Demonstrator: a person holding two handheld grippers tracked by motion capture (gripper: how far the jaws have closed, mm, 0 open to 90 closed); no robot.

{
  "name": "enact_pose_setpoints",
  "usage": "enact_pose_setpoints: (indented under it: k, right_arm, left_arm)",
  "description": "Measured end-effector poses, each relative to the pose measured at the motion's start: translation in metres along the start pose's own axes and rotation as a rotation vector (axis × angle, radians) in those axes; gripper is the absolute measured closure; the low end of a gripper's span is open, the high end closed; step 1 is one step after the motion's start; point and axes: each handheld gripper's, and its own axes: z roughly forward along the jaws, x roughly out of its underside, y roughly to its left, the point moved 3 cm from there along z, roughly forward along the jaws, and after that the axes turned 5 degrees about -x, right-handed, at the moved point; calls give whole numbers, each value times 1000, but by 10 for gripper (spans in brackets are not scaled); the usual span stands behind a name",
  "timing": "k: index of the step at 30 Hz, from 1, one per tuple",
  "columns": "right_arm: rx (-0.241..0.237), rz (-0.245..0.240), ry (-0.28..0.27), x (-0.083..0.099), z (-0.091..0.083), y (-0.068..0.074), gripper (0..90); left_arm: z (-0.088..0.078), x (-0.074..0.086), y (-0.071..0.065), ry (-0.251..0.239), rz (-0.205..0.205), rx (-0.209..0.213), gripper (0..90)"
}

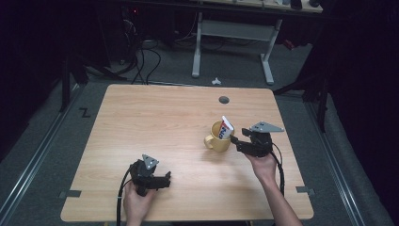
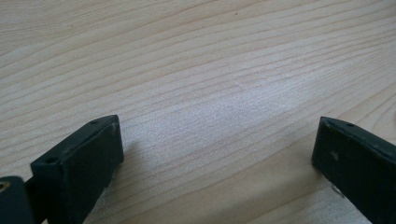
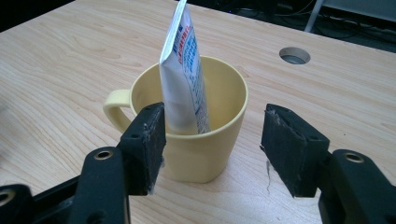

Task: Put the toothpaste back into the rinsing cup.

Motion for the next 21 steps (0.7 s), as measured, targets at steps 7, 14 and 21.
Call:
enact_pose_setpoints:
  k: [7, 14, 21]
  right_arm:
    - [5, 8, 0, 2, -3, -3, 404]
    - [12, 16, 1, 5, -5, -6, 406]
    - [16, 24, -1, 7, -7, -8, 407]
  left_arm:
    - [0, 0, 0, 0, 0, 0, 22]
    - [0, 0, 0, 0, 0, 0, 22]
    - [0, 0, 0, 0, 0, 0, 22]
